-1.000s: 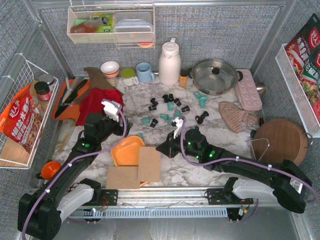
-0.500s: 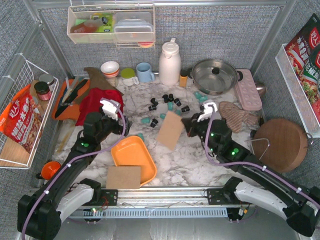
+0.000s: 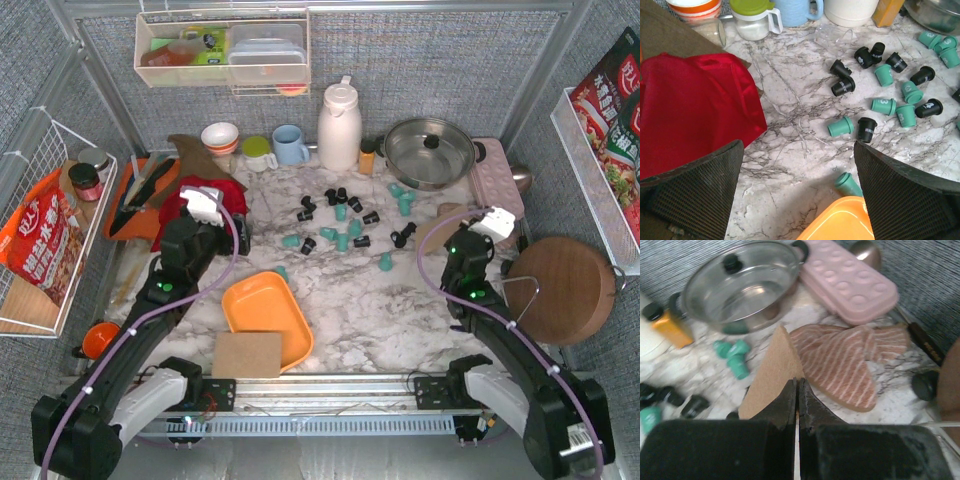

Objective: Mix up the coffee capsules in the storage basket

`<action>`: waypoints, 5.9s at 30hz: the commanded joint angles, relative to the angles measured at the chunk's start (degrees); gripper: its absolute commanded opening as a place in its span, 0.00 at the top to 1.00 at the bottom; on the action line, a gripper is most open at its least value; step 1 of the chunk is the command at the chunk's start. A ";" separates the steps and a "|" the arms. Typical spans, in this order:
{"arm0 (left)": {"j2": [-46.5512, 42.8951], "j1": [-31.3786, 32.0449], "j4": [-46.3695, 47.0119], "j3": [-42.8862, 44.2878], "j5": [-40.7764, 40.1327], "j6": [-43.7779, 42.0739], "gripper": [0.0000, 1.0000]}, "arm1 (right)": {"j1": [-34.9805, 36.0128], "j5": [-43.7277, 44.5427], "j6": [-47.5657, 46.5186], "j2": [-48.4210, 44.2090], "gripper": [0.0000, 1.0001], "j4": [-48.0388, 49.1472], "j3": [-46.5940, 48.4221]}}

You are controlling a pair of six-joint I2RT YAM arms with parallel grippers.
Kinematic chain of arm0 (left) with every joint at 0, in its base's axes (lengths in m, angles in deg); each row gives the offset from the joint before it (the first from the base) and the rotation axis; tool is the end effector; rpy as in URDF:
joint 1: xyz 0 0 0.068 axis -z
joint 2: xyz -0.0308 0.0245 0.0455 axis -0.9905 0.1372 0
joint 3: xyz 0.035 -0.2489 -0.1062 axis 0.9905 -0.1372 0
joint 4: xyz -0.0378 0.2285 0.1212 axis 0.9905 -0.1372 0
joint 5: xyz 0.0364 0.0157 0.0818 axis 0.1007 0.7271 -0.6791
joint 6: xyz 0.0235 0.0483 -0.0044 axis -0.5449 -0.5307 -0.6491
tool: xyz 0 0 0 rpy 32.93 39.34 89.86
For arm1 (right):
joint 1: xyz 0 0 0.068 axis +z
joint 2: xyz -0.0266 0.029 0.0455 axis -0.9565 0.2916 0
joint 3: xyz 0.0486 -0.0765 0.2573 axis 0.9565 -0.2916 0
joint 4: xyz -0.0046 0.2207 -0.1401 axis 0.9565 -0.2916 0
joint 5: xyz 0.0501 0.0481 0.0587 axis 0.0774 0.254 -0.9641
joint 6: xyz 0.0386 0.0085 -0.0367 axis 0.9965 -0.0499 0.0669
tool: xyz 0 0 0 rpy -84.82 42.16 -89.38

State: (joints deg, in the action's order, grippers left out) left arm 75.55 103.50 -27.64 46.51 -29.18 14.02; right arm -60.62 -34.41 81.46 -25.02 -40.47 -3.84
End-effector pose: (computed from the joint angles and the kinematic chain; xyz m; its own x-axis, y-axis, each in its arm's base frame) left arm 0.2025 -0.0785 0.3017 -0.1949 -0.0591 -0.9790 0.3210 0.9394 -0.1206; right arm 0.2048 0.0212 0.2600 0.0911 0.2692 -0.9588 0.4727 0.8357 0.2796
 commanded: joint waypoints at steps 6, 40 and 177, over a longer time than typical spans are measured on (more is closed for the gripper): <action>4.96 0.06 -7.55 5.29 -3.79 2.02 0.01 | -12.14 -11.10 -1.52 16.12 1.00 23.51 2.69; -7.91 0.71 -48.87 1.12 -9.88 45.09 0.01 | 14.81 -38.48 -3.60 -2.93 0.10 -29.11 14.40; 42.30 37.68 -42.17 16.85 -28.36 57.21 0.92 | 29.59 -12.62 3.16 -2.17 0.11 -20.14 3.48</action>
State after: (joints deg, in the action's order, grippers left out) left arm 119.81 141.42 -64.07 63.12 -54.97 70.71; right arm -31.05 -46.37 84.30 -28.17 -62.22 -0.72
